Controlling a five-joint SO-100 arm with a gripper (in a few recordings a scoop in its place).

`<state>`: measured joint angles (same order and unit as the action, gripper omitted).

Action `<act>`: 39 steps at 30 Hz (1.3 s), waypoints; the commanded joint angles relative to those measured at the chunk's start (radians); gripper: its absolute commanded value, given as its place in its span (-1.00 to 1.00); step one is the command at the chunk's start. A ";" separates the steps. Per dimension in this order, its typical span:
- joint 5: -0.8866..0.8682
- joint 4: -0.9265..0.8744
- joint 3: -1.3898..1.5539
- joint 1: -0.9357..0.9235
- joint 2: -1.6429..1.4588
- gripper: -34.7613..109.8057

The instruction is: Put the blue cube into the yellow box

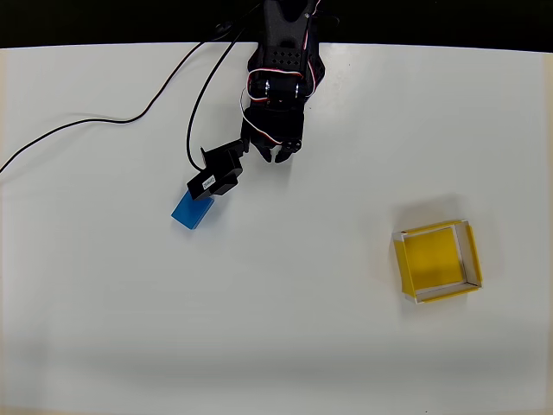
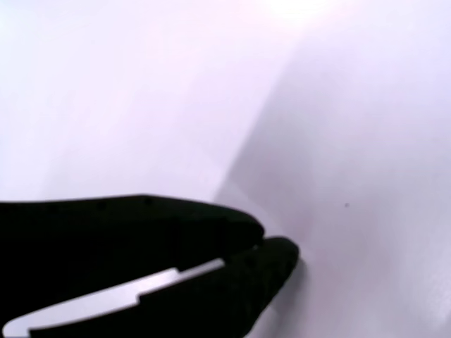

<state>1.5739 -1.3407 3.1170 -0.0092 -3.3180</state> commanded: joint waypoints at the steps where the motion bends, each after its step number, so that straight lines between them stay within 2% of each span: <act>1: 0.009 -0.015 0.028 -0.006 -0.026 -0.49; 18: 0.069 -0.017 0.028 -0.015 -0.026 -0.45; 21: 0.058 0.074 -0.006 -0.046 0.006 -0.40; 24: 0.028 0.176 -0.167 -0.112 0.172 -0.31; 26: -0.048 0.224 -0.318 -0.179 0.304 -0.17; 30: -0.075 0.250 -0.620 -0.316 0.560 0.00; 35: -0.081 0.316 -0.862 -0.474 0.825 0.08; 39: -0.080 0.446 -0.950 -0.594 1.009 0.07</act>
<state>1.4864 -0.9910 2.3347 -0.4924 -2.3869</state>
